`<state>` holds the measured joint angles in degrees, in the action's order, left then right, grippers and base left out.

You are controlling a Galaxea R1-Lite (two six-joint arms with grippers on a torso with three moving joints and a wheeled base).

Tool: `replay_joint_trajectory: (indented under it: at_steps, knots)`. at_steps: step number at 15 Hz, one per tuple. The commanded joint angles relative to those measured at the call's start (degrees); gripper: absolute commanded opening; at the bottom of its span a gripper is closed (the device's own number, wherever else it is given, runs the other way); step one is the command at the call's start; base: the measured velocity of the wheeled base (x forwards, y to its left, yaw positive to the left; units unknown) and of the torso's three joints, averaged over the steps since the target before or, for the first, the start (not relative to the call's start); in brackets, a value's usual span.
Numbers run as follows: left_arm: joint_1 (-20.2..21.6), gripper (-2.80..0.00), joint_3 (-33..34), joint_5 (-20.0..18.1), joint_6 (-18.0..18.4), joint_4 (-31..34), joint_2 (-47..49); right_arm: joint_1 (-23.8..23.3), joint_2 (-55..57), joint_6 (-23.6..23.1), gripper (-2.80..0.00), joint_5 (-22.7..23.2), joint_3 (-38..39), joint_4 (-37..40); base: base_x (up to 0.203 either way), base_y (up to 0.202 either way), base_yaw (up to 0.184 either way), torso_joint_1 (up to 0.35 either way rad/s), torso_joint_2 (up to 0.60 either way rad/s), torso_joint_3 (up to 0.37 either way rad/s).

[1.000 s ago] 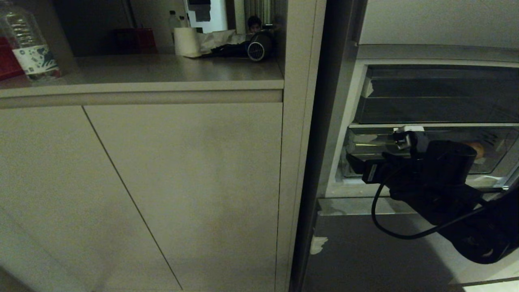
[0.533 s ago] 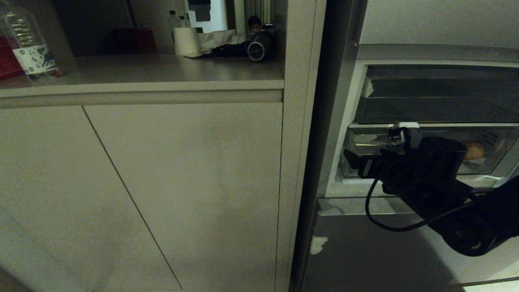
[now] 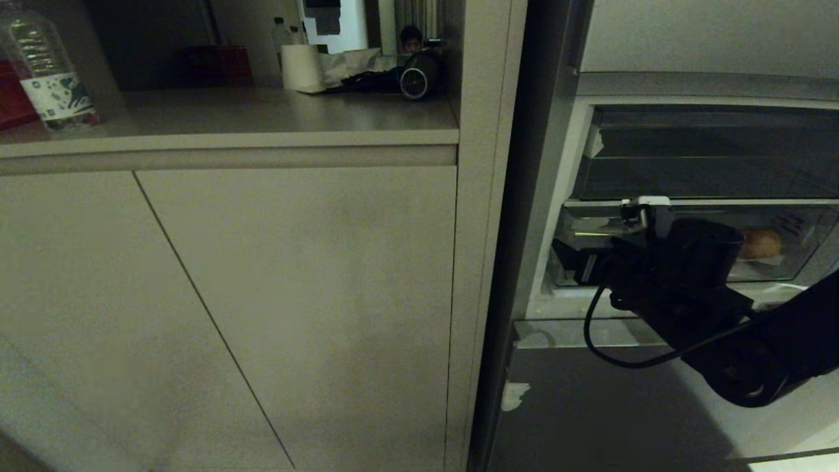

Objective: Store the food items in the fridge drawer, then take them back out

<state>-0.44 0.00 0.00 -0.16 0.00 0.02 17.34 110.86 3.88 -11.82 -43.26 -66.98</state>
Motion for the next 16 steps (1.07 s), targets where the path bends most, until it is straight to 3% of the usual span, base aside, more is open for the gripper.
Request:
replay_joint_trajectory:
  at_steps: [1,2,3,16]
  knots:
    - [0.0,-2.80,0.0,0.0,0.0,0.0,0.0,0.2,0.4,0.1,0.00,0.0,-0.6,-0.3,0.000,0.000,0.000,0.000,0.00,0.000]
    - [0.0,-2.80,0.0,0.0,0.0,0.0,0.0,0.2,0.4,0.0,0.00,0.0,-0.7,-0.4,0.000,0.000,0.000,0.000,0.00,0.000]
    - [0.0,-2.80,0.0,0.0,0.0,0.0,0.0,0.2,0.4,-0.1,-2.80,0.0,-0.9,-0.4,0.000,0.000,0.000,0.000,0.00,0.000]
    - [0.0,-2.80,0.0,0.0,0.0,0.0,0.1,6.2,2.3,-0.2,-2.80,-2.2,-3.3,-0.3,0.000,0.000,0.000,0.000,0.00,0.000]
